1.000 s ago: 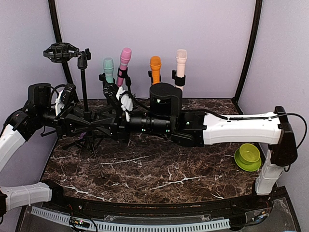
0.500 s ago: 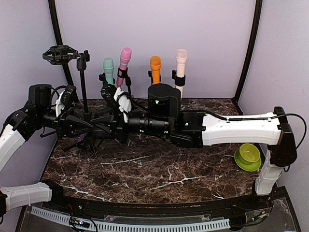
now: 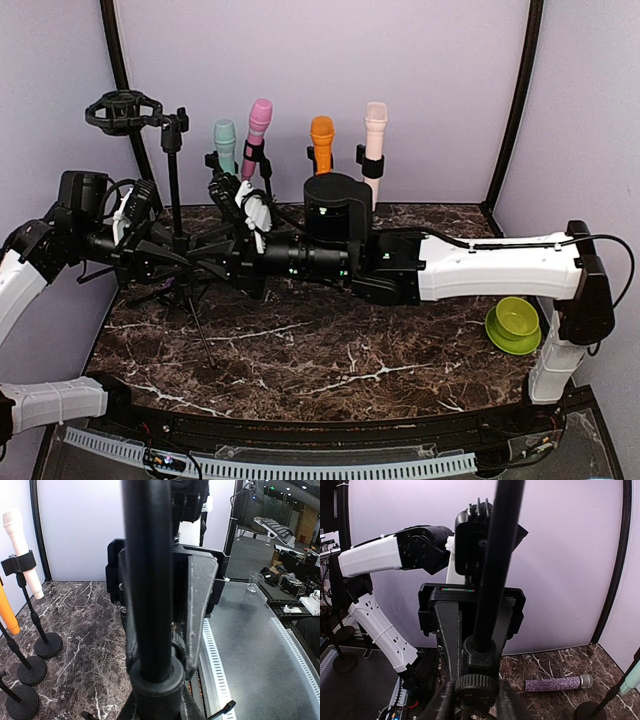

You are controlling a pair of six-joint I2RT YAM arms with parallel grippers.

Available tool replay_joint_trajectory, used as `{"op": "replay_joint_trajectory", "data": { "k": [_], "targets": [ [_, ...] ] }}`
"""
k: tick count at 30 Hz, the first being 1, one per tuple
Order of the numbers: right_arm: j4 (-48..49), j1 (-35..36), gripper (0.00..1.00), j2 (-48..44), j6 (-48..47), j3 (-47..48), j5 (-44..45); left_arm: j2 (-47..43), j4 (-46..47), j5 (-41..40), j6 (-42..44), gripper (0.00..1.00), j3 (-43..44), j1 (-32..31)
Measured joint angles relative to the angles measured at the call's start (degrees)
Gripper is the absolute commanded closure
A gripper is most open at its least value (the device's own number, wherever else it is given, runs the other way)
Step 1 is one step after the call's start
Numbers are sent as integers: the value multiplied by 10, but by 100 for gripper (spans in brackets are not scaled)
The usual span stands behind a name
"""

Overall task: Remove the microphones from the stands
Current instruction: Unscrew the knob on the stand of the microphone stand.

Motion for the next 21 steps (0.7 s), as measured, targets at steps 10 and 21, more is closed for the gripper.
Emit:
{"op": "replay_joint_trajectory", "data": {
  "k": [10, 21],
  "targets": [
    [8, 0, 58, -1, 15, -20, 14, 2, -8, -12, 18, 100, 5, 0],
    [16, 5, 49, -6, -3, -24, 36, 2, 2, -13, 5, 100, 5, 0]
  ]
}}
